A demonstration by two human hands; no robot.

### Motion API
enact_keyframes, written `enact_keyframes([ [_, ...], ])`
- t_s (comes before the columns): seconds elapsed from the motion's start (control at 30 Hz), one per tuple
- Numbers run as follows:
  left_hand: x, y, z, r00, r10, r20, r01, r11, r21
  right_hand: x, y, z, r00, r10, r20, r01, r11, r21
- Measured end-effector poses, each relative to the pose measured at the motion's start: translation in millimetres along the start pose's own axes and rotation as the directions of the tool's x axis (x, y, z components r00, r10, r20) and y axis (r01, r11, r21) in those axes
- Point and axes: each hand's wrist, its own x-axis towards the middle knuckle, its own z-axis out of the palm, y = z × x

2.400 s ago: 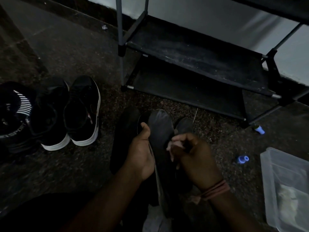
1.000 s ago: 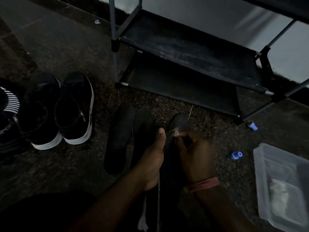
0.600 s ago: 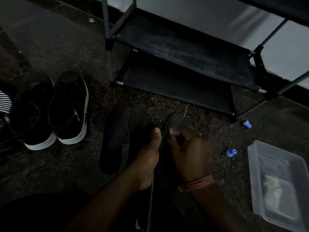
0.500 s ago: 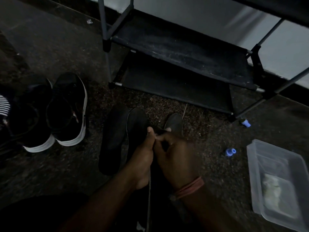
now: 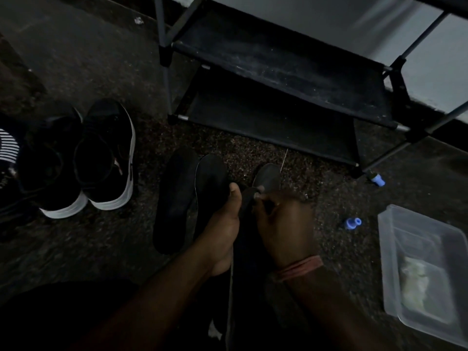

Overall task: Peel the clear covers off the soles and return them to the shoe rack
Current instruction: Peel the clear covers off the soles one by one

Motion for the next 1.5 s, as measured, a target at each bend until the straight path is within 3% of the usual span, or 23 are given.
enact_keyframes([
  [0.07, 1.0, 3.7, -2.8, 0.999, 0.03, -0.02, -0.03, 0.999, -0.018, -6.7, -11.4, 4.5, 0.991, -0.075, 0.109, 0.073, 0.997, 0.028],
  [0.13, 2.2, 6.4, -3.5, 0.998, 0.057, -0.023, -0.058, 0.998, -0.035, -6.4, -13.9, 2.5, 0.979, -0.07, 0.191, 0.053, 0.994, 0.091],
  [0.23, -0.4, 4.3, 2.9, 1.0, 0.027, -0.002, -0.027, 0.999, -0.025, 3.9, 6.7, -3.8, 0.994, 0.061, 0.093, -0.067, 0.996, 0.059],
  [0.3, -1.4, 2.1, 3.3, 1.0, 0.002, 0.004, -0.002, 1.0, 0.003, 4.5, 10.5, -4.6, 0.999, 0.05, -0.004, -0.05, 0.999, -0.018],
  [0.43, 1.0, 5.1, -3.5, 0.998, 0.038, -0.042, -0.038, 0.999, -0.005, -6.5, -10.3, 6.2, 0.993, -0.088, 0.079, 0.084, 0.995, 0.05],
  [0.6, -1.7, -2.4, 4.1, 0.999, -0.025, -0.032, 0.027, 0.998, 0.065, 5.6, 12.8, -2.8, 0.996, 0.077, -0.044, -0.076, 0.997, 0.017],
  [0.67, -2.5, -2.2, 3.6, 0.998, -0.032, -0.045, 0.035, 0.997, 0.072, 2.9, 6.4, -3.4, 0.998, 0.03, -0.056, -0.031, 0.999, -0.023],
  [0.8, -1.9, 7.6, -2.8, 0.999, 0.01, -0.041, -0.009, 1.0, 0.029, -8.6, -19.0, 6.1, 0.992, -0.084, 0.093, 0.078, 0.995, 0.063],
  [0.97, -2.0, 5.2, 0.1, 1.0, -0.014, -0.019, 0.015, 0.999, 0.039, 2.4, -0.3, -4.5, 0.998, -0.05, 0.026, 0.052, 0.994, -0.1],
  [1.03, -0.8, 7.8, -3.0, 0.999, 0.031, -0.033, -0.03, 0.999, 0.025, -9.4, -13.4, 5.4, 0.984, -0.09, 0.154, 0.116, 0.979, -0.167],
  [1.1, 1.3, 12.0, -7.8, 0.997, 0.068, -0.032, -0.068, 0.997, -0.027, -17.8, -28.3, 11.6, 0.957, -0.072, 0.283, 0.092, 0.994, -0.058],
  [1.17, 0.6, 14.7, -7.6, 0.995, 0.098, -0.022, -0.099, 0.994, -0.043, -12.1, -21.9, 8.9, 0.971, -0.077, 0.225, 0.078, 0.997, 0.007],
  [1.23, 1.2, 11.9, -3.6, 0.996, 0.093, 0.017, -0.092, 0.995, -0.036, -0.7, -3.7, 1.4, 0.997, -0.044, 0.067, 0.046, 0.998, -0.031],
  [1.3, 2.1, 7.2, -2.1, 0.997, 0.073, 0.012, -0.072, 0.997, -0.024, 1.1, 1.8, -2.6, 1.0, -0.019, -0.003, 0.019, 0.997, -0.079],
  [1.37, 3.6, 5.5, -4.2, 0.998, 0.064, -0.02, -0.064, 0.998, -0.017, -7.1, -10.2, 4.7, 0.996, -0.076, 0.036, 0.08, 0.989, -0.121],
  [1.43, 5.3, 4.7, -9.0, 0.997, 0.075, -0.022, -0.076, 0.996, -0.045, -15.5, -22.2, 11.2, 0.983, -0.128, 0.135, 0.134, 0.99, -0.039],
  [1.5, 4.9, 4.7, -8.8, 0.997, 0.077, -0.002, -0.077, 0.995, -0.06, -11.2, -16.7, 9.5, 0.98, -0.152, 0.13, 0.148, 0.988, 0.035],
])
